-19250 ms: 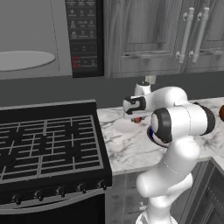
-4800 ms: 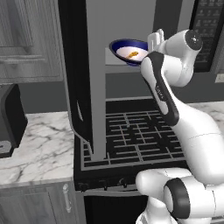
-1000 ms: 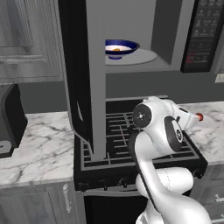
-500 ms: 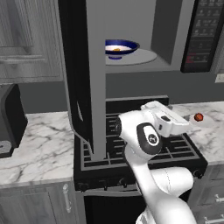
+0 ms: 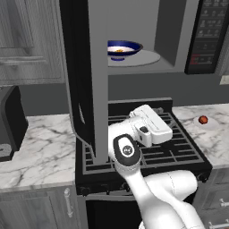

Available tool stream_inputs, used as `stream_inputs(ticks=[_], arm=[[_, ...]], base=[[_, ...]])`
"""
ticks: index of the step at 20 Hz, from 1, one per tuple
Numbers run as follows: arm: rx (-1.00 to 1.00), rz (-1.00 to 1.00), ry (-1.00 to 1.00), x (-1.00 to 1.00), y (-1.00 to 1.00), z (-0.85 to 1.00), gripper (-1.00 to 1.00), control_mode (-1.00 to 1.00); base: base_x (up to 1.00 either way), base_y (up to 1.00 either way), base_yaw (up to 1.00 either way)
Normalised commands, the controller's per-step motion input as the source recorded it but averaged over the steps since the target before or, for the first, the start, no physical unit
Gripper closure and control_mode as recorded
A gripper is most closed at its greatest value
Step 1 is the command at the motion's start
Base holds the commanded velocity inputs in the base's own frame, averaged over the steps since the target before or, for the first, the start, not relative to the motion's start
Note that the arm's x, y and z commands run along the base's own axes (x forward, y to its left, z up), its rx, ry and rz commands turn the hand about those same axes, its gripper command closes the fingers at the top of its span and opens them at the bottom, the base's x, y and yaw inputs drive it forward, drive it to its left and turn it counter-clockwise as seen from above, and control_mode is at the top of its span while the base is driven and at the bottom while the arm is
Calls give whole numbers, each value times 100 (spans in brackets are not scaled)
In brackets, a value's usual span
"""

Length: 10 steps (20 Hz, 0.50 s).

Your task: Remove the apple from the bowl and place it on the small plate. Then place the bowl with only the shrimp in the microwave, close the door, and press the start button to microwave the shrimp.

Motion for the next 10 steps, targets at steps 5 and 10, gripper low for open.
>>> stream_inputs(ticks=[5, 10], arm=[[-17, 0, 0, -6, 97, 8, -100, -100], [-12, 2, 0, 5, 84, -56, -100, -100]], base=[[0, 0, 0], [0, 0, 0]])
